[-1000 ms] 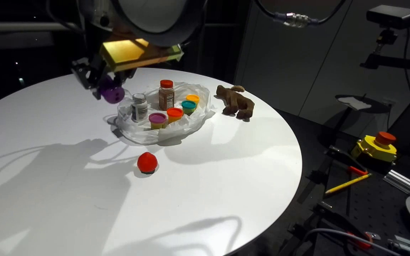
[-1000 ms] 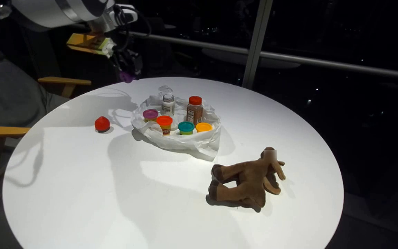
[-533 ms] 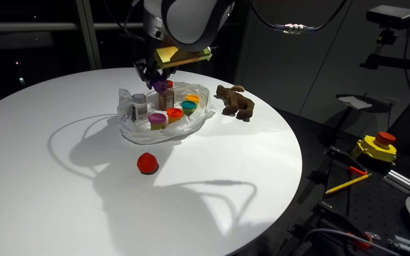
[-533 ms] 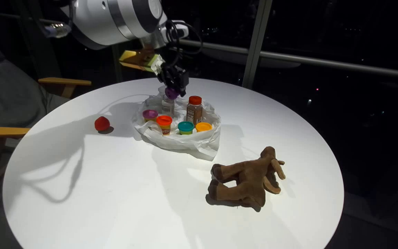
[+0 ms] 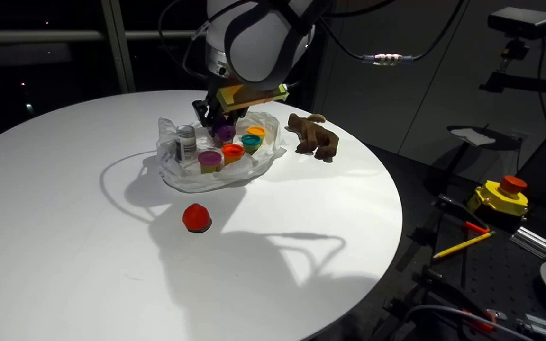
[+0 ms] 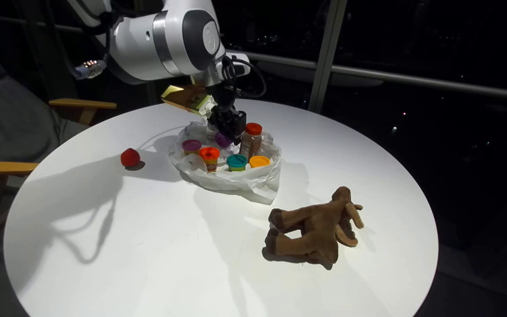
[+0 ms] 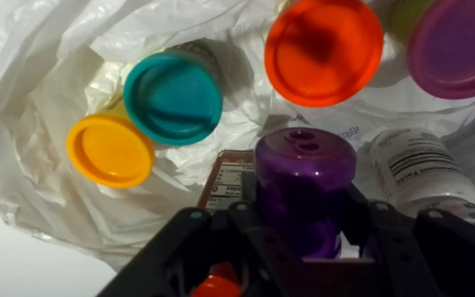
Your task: Pick up the objects from the table and put them in the plastic bag.
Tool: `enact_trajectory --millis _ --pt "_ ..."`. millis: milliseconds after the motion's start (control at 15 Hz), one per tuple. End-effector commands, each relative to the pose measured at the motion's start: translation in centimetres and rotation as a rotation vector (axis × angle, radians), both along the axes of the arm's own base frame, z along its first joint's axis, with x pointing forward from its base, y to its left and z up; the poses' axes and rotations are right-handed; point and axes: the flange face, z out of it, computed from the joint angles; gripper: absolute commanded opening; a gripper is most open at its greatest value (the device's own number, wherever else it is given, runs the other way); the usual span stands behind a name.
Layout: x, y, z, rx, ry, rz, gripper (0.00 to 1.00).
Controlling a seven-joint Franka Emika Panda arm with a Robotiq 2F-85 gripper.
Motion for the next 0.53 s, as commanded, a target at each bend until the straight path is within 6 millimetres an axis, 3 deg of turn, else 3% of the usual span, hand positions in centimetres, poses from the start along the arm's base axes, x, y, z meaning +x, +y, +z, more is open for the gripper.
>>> enact_trajectory --millis 0,67,200,333,467 --pt "0.1 0.7 1.1 0.044 -0.018 0.011 0.23" --pt "0.2 0.6 1.2 0.048 -0.019 0.011 0.73" --pt "0.2 0.5 1.5 0.058 -0.026 0.005 0.79" --pt "0.4 0.2 2.3 0.065 -0.051 -0.004 0.95" --pt "0.2 -0.2 3.9 0.074 -0.084 -0.009 1.0"
